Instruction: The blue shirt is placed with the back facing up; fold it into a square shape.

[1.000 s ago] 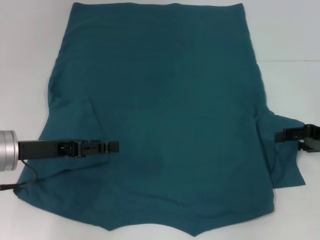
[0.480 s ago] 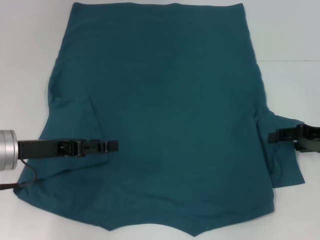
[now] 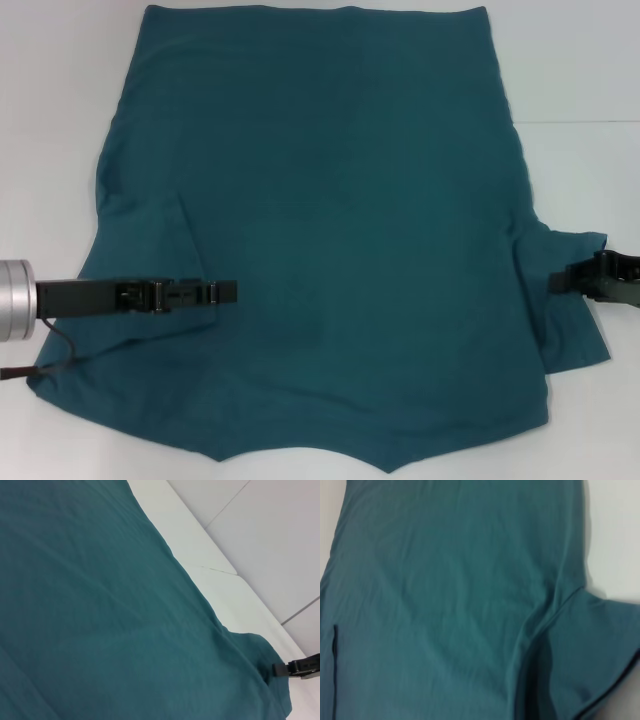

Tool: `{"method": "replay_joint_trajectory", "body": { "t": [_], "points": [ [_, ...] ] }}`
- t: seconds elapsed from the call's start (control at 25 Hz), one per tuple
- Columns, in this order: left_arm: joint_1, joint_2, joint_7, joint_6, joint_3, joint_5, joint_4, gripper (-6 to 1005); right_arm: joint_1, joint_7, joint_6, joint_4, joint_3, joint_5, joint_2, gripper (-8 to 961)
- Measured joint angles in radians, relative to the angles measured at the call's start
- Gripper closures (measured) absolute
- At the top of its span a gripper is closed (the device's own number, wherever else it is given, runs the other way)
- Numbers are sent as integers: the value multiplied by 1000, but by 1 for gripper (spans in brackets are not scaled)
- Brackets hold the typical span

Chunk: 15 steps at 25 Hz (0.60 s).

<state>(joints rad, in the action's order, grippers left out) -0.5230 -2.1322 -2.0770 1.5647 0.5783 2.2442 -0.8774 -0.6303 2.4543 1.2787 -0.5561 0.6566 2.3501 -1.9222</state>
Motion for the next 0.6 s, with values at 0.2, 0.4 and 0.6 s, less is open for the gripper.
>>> {"method": "replay_joint_trajectory", "body": {
  "t": [0.2, 0.4, 0.6],
  "points": [
    [0, 0, 0, 0, 0, 0, 0, 206, 5, 0, -2, 0, 0, 0, 1, 698],
    [0, 0, 0, 0, 0, 0, 0, 206, 5, -5, -3, -1, 0, 0, 2, 866],
    [0, 0, 0, 0, 0, 0, 0, 206, 8, -21, -4, -11, 0, 0, 4, 923]
  ]
}}
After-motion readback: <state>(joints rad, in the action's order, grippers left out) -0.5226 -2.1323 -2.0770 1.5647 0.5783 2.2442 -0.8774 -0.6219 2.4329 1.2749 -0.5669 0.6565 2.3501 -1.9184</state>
